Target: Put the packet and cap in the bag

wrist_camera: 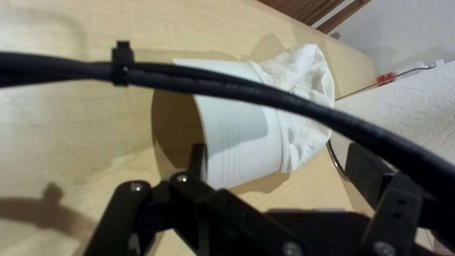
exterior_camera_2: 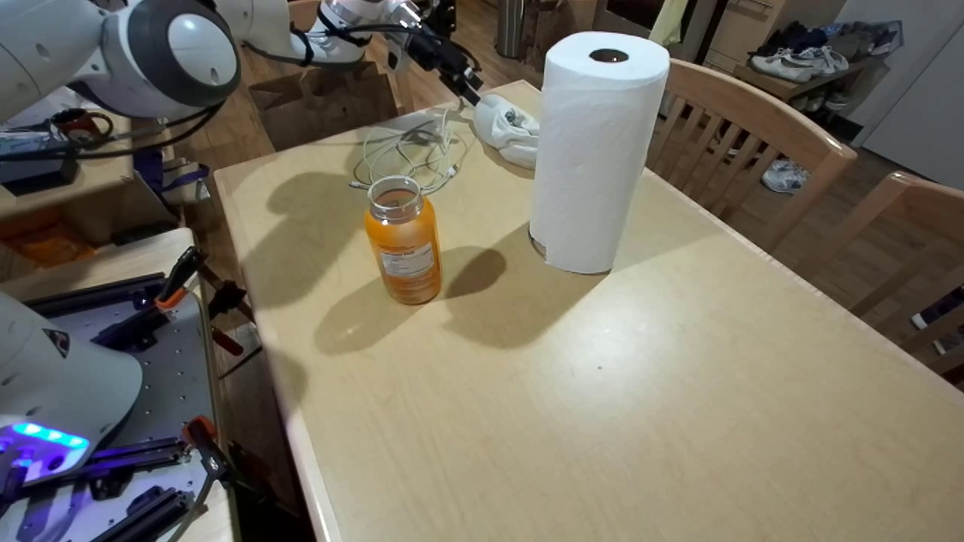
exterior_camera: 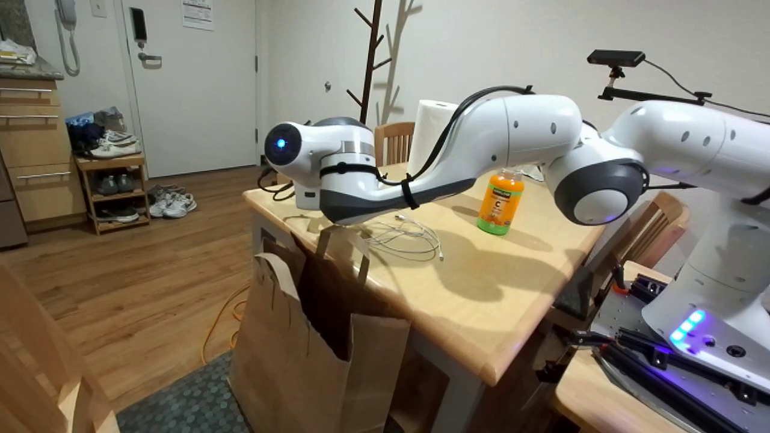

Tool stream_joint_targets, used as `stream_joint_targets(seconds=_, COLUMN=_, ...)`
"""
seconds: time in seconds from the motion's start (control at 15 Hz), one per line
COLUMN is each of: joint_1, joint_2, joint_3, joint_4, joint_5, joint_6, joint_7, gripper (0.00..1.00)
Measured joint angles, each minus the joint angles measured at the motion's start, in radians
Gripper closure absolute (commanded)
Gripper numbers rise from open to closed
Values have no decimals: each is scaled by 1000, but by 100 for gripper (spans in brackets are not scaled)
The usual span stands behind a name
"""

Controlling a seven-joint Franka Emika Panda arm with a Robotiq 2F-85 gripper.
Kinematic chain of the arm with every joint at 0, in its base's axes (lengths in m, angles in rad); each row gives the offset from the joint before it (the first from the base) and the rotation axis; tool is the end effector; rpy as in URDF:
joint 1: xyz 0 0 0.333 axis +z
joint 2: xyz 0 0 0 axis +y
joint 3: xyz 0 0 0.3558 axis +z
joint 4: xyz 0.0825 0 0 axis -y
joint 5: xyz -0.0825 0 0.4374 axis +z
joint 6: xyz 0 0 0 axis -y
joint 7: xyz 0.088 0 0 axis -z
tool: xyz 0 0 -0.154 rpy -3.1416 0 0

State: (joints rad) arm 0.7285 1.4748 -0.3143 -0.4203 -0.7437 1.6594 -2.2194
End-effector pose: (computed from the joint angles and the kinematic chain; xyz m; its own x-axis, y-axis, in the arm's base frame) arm 0.7713 0.4279 0.1361 -0.8422 -0.1673 -0.5125 0.3072 0.6323 -0.7112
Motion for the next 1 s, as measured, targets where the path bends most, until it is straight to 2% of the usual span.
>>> stream_joint_targets(seconds=0.47, joint_1=-29, joint_2=1, joint_3=22, joint_4=-19, joint_5=-6, joint_6=-4, joint_7=1, gripper=0)
stream_joint_targets(seconds=0.53, joint_1=-34, joint_2=1, joint_3=27, joint_4=-27, joint_5=-6, joint_6=-5, joint_7=2, gripper=25)
stream_joint_targets(seconds=0.67, joint_1=-44, joint_2=2, joint_3=38, joint_4=-45, joint_5=-6, joint_6=-5, joint_7=7, gripper=32)
stream_joint_targets(seconds=1.0, joint_1=-56, joint_2=3, joint_3=53, joint_4=-59, joint_5=-6, joint_6=-5, joint_7=13, gripper=67)
